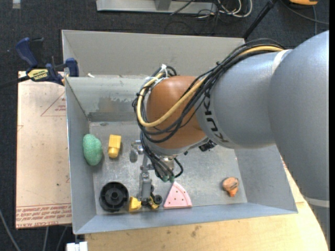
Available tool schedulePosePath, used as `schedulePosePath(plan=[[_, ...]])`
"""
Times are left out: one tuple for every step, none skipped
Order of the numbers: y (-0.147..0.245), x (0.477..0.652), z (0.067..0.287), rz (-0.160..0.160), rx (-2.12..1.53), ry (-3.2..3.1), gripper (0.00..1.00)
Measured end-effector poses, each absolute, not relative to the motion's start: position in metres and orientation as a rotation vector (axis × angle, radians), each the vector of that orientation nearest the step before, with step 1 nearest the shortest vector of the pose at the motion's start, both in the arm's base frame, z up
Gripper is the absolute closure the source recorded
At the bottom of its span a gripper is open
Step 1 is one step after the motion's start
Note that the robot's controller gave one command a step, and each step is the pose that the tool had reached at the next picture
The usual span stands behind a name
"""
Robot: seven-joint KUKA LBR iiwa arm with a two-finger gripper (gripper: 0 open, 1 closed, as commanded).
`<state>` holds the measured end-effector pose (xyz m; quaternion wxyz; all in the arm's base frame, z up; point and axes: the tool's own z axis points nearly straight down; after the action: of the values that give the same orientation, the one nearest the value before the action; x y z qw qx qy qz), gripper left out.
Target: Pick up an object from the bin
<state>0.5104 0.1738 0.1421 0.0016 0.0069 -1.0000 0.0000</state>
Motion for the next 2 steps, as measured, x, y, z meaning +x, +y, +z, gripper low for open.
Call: schedulePosePath(plan=[[0.144,0.515,0.128,-0.002,0.463,-3.109,0.00],[0.090,0.521,0.071,-0.002,0.001,-3.141,1.00]])
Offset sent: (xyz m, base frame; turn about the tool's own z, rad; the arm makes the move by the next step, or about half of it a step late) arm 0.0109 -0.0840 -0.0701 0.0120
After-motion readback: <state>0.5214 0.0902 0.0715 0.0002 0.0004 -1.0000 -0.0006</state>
